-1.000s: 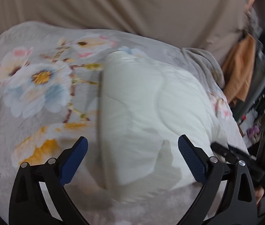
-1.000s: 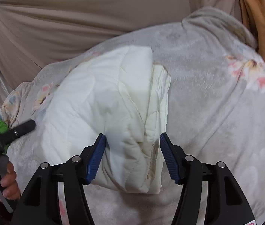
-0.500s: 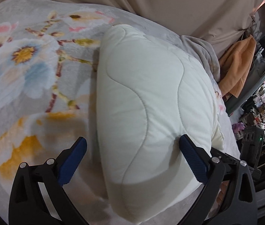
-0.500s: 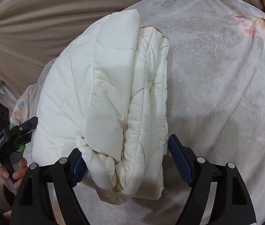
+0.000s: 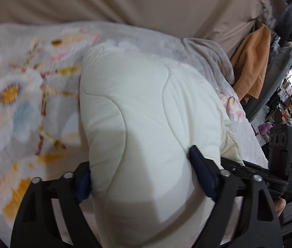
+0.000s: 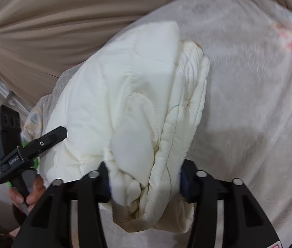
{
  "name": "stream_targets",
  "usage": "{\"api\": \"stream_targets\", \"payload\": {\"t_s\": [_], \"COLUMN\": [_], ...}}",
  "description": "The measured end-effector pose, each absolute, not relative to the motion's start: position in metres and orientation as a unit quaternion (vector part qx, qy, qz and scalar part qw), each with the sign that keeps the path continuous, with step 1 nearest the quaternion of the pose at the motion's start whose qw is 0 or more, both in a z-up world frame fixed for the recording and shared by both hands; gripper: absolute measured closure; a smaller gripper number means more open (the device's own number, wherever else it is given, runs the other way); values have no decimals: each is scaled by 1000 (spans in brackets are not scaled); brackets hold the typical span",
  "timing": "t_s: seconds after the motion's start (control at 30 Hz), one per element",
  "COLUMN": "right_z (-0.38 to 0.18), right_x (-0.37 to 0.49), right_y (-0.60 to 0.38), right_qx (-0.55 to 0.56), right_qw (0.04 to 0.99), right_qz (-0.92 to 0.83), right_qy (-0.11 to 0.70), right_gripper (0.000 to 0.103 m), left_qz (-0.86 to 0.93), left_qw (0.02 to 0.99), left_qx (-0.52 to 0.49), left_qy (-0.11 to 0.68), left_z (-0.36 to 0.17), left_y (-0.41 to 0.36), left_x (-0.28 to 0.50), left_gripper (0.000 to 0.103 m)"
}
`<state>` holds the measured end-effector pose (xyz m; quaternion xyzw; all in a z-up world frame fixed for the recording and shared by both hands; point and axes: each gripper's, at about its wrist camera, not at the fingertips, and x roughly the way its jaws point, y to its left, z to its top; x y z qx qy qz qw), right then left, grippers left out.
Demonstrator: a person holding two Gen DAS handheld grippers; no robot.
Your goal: Fold large clothes
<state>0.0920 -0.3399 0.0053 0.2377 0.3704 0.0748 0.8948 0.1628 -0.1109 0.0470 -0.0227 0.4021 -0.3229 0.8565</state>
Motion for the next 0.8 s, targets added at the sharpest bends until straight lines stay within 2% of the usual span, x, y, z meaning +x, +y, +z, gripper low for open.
{"api": "stream_targets", "payload": {"t_s": [0.07, 0.13, 0.37, 0.5, 0.67, 0.8], "right_z": [23, 43, 156, 203, 217, 161], "right_x": [86, 78, 49, 64, 125, 222], "right_y": [-330, -321, -271, -234, -190, -171], "right_qx": [225, 211, 101, 55, 51, 109], "right_qw": [907, 920, 979, 988, 985, 967], "right_qz": [71, 68, 70, 98, 144, 173], "right_qy": [349, 323, 163, 106, 82, 155], "right_gripper": [68, 70, 71, 71, 71, 66], "left_qz": [-327, -335, -357, -339, -305, -255], "left_qw": [869, 881, 917, 934, 950, 960], "left_qx": [-11, -3, -10, -35, -43, -40], "left_qy": [371, 333, 179, 107, 56, 106], "left_z": [67, 92, 189, 226, 228, 177], "left_y": [-110, -106, -62, -18, 35, 58], "left_x": [158, 150, 116, 114, 156, 223], "left_gripper": [34, 37, 37, 37, 36, 30]}}
